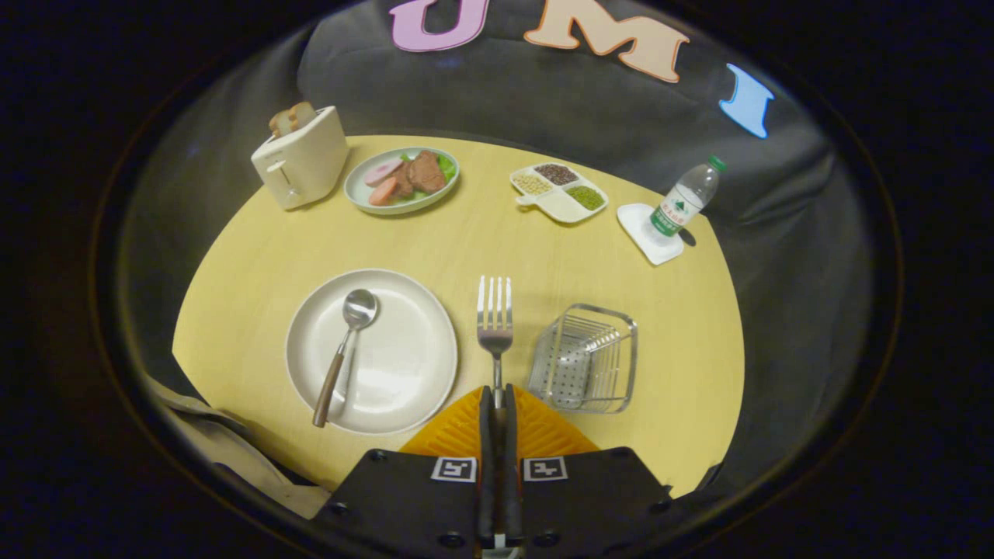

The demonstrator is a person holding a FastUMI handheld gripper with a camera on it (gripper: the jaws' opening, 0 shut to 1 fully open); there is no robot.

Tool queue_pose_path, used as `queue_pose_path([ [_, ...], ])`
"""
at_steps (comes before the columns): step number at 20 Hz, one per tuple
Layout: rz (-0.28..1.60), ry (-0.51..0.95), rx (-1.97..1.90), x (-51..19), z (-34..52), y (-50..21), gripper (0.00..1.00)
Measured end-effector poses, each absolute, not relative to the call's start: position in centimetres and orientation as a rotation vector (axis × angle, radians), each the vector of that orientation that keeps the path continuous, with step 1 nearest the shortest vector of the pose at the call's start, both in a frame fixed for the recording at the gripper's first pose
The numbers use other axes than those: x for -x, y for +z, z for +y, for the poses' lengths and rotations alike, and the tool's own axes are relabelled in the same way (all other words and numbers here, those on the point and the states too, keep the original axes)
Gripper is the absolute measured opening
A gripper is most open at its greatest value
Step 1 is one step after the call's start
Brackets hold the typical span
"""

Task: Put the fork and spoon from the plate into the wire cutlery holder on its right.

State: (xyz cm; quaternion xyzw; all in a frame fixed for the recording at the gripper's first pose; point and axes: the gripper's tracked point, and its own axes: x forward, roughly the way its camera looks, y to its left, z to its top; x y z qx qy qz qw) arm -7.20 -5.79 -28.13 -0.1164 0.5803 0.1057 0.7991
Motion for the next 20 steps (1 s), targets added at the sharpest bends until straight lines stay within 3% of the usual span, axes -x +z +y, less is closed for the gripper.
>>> queue_pose_path([
  [9, 1.341, 0.083, 0.233, 7.0, -13.1, -28.9, 0.08],
  [18, 1.342, 0.079, 0.233, 6.6, -13.5, -29.5, 0.13],
  [20, 1.335, 0.074, 0.221, 6.3, -13.3, -29.1, 0.29],
])
